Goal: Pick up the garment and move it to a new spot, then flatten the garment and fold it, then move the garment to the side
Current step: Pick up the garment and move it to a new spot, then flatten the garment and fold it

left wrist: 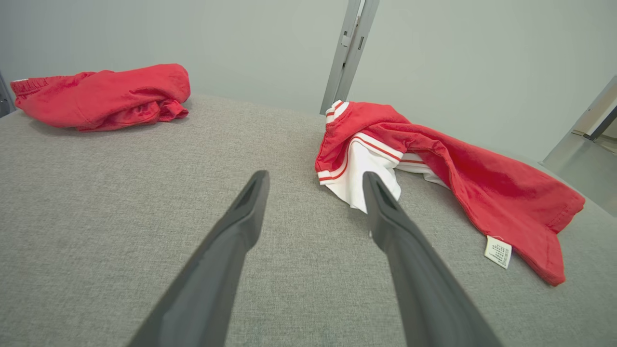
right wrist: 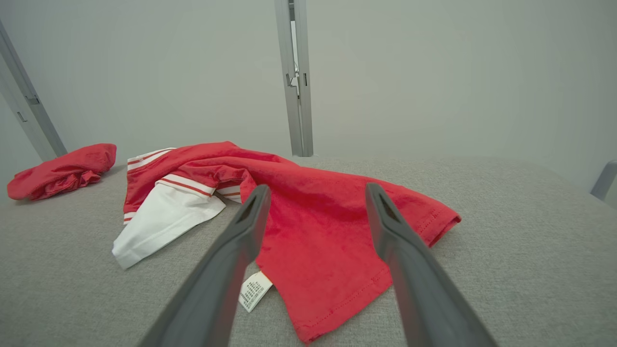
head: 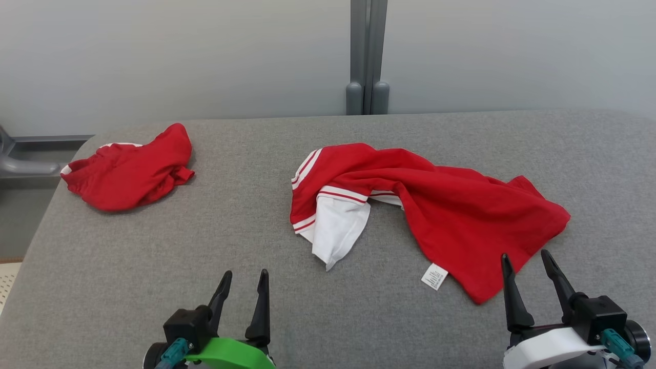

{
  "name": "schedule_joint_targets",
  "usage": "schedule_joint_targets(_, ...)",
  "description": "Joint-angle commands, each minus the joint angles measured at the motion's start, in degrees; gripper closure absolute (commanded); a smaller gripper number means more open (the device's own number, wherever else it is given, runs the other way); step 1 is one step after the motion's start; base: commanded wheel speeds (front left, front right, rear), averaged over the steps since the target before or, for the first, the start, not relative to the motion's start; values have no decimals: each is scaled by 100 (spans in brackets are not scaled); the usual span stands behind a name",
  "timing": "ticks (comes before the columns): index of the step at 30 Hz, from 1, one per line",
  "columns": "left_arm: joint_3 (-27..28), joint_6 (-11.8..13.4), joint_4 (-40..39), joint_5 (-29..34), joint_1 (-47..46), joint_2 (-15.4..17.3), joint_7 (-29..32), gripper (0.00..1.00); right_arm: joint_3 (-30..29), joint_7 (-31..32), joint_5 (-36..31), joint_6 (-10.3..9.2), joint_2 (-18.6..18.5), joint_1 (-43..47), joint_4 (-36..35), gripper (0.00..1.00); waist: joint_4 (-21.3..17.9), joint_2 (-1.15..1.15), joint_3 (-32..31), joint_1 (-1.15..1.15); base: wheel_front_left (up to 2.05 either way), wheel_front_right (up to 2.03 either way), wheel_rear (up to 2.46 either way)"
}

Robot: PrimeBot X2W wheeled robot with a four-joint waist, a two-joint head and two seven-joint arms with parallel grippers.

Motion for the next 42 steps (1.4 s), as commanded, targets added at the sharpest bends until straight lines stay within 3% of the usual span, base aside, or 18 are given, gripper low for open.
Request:
schedule_joint_targets(1,-9,42,-64,-14,46,6,-1,0,4,-18,27,-6,-16,39,17,0,6,0,-8,0,0,0,0)
schedule_joint_targets(24,-120,136,35,133,-192,3,-1,0,-39,-18,-60,-6,-16,-118,56,0,9,0,82,0,0,0,0)
schedule_joint_targets(32,-813,-68,845,74,-675,8,120,0,13,-18,-55,-6,-16,-229,137,0,-211,0,363,0,0,0,0)
schedule_joint_targets(36,-1184,28,1257,-470,-1105,9,463,0,90,-18,-25,-5,-17,-360,191,0,-445,0,603,0,0,0,0)
schedule_joint_targets(42,-1536,371,1726,-1525,-1694,11,638,0,209,-18,-12,-6,-15,-570,279,0,-833,0,962,0,0,0,0)
